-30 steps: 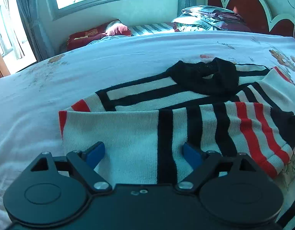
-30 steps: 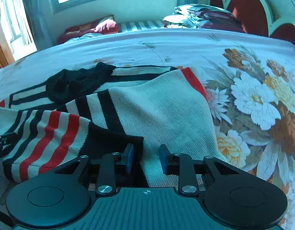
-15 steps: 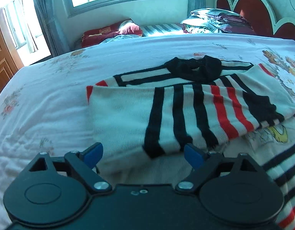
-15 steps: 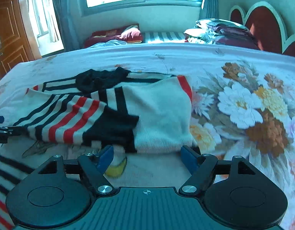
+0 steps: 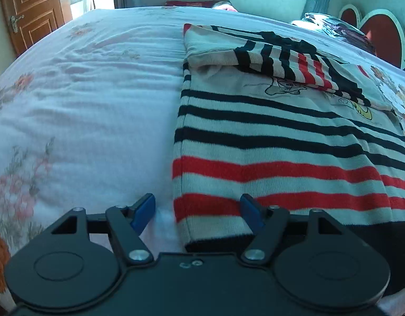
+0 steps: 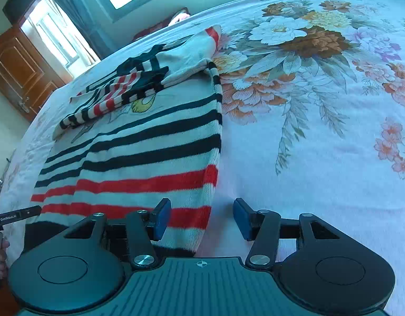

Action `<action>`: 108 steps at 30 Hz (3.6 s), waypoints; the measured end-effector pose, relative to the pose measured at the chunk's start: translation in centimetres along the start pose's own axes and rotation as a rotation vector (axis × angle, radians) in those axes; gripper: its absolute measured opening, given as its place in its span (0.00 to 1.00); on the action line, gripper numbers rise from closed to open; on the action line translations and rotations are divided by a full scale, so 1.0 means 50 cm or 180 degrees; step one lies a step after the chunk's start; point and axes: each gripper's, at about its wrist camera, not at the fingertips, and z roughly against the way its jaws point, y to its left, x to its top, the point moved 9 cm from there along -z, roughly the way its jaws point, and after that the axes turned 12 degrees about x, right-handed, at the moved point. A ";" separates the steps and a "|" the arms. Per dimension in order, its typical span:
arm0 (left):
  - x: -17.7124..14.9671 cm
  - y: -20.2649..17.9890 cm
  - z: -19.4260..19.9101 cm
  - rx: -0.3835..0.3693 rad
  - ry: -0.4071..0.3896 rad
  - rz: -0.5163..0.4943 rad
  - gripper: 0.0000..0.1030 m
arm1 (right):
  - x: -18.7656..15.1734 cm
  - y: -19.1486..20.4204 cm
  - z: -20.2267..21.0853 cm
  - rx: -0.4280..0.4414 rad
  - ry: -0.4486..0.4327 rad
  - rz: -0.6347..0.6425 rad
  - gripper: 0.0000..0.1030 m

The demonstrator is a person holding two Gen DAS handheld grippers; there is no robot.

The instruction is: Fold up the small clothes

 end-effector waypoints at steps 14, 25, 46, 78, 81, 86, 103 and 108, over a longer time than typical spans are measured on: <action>-0.104 0.002 0.076 -0.0744 0.0154 0.0379 0.59 | -0.123 0.075 0.026 0.0502 0.0203 0.0108 0.52; -0.076 0.005 0.082 -0.1397 -0.0010 0.0932 0.07 | -0.091 0.054 0.039 0.0948 -0.0063 -0.0417 0.04; 0.004 0.047 0.081 -0.1348 -0.0334 0.1502 0.07 | 0.049 0.062 0.058 0.0706 -0.0500 -0.0108 0.04; 0.588 -0.071 -0.357 -0.1556 -0.0326 0.1352 0.71 | 0.656 -0.100 -0.360 0.0175 -0.0848 -0.0704 0.05; 0.589 -0.068 -0.345 -0.1578 -0.0324 0.1099 0.40 | 0.648 -0.083 -0.328 0.0089 -0.0811 -0.0445 0.05; 0.547 -0.083 -0.323 -0.1147 -0.0330 0.0396 0.35 | 0.538 -0.040 -0.298 0.0021 -0.0422 0.0124 0.05; 0.560 -0.127 -0.366 -0.0987 -0.0308 -0.0020 0.43 | 0.550 -0.011 -0.401 -0.0473 -0.0265 0.0996 0.69; 0.563 -0.142 -0.373 -0.0983 -0.0341 -0.0210 0.31 | 0.555 -0.015 -0.441 -0.0474 -0.0071 0.1085 0.49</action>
